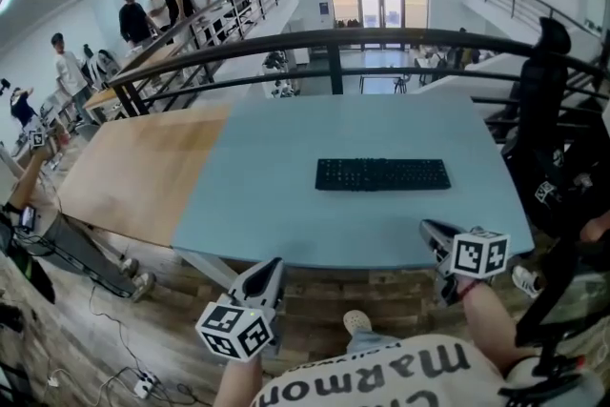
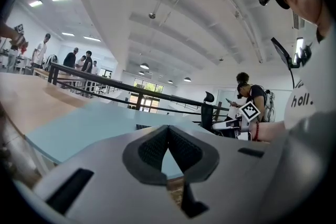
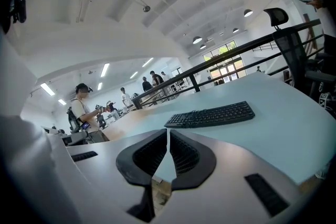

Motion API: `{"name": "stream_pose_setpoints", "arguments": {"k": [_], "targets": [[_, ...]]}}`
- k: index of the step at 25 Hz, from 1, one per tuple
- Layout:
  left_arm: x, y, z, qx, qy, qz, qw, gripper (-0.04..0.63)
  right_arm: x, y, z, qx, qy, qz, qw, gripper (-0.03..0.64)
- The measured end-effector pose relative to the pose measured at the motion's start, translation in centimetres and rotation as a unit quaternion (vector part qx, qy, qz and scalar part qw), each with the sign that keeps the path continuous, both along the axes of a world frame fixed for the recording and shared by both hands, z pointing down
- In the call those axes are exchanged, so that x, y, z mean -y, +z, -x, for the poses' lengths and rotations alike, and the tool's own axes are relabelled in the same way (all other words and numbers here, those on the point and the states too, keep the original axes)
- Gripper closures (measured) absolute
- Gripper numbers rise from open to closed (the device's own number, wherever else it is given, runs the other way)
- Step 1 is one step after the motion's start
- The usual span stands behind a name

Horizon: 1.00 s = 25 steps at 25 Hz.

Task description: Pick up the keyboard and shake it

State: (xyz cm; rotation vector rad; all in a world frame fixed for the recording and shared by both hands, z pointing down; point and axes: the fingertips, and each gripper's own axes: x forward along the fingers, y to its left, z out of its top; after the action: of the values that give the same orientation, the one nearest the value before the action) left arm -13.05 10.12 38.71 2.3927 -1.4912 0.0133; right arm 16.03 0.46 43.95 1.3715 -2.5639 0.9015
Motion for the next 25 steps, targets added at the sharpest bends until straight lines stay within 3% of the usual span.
{"name": "stream_pose_setpoints", "arguments": {"k": [6, 25], "targets": [[4.4, -0.3, 1.0, -0.002, -0.015, 0.001, 0.9999, 0.592, 5.2, -0.7, 1.9, -0.002, -0.024, -0.005, 1.0, 0.572], [16.6, 2.6, 0.1, -0.002, -0.009, 0.039, 0.9992, 0.592, 17.9, 1.2, 3.6, 0.003, -0.059, 0.019, 0.998, 0.572]]}}
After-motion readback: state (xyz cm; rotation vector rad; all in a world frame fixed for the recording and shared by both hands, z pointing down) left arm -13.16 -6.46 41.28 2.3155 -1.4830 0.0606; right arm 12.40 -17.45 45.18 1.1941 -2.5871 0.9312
